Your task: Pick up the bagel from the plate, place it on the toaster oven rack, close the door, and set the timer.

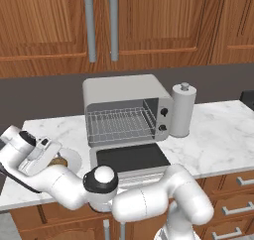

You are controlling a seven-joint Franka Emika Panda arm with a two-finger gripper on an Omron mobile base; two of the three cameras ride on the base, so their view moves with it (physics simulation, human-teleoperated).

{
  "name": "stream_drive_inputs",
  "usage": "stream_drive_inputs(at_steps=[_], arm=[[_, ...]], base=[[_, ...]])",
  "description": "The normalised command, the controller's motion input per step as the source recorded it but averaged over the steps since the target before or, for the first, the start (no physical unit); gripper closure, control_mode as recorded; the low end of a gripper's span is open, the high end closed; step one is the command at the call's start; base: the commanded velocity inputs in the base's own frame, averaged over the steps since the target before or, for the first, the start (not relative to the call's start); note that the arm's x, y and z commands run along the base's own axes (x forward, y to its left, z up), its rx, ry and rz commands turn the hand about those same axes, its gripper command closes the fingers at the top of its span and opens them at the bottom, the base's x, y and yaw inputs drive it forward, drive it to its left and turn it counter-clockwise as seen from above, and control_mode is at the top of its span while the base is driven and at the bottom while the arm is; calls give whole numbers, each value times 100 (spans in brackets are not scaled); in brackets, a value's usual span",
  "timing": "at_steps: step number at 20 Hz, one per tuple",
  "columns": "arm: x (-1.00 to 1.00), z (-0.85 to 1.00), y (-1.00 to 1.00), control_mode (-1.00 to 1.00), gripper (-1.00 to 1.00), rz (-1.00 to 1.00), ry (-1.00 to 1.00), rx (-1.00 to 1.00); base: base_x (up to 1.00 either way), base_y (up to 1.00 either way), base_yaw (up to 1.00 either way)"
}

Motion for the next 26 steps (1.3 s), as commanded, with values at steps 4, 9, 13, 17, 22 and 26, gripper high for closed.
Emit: stream_drive_inputs(at_steps=[4,9,13,17,22,26], arm=[[-29,-41,-30,-100,100,0,0,3],[-17,-42,-22,-100,100,0,0,5],[-1,-38,-15,-100,100,2,0,11],[-20,-34,-1,-100,100,6,0,15],[-58,4,0,-100,100,3,-7,14],[-40,27,0,-100,100,0,-4,8]], base=[[0,0,0],[0,0,0],[0,0,0],[0,0,0],[0,0,0],[0,0,0]])
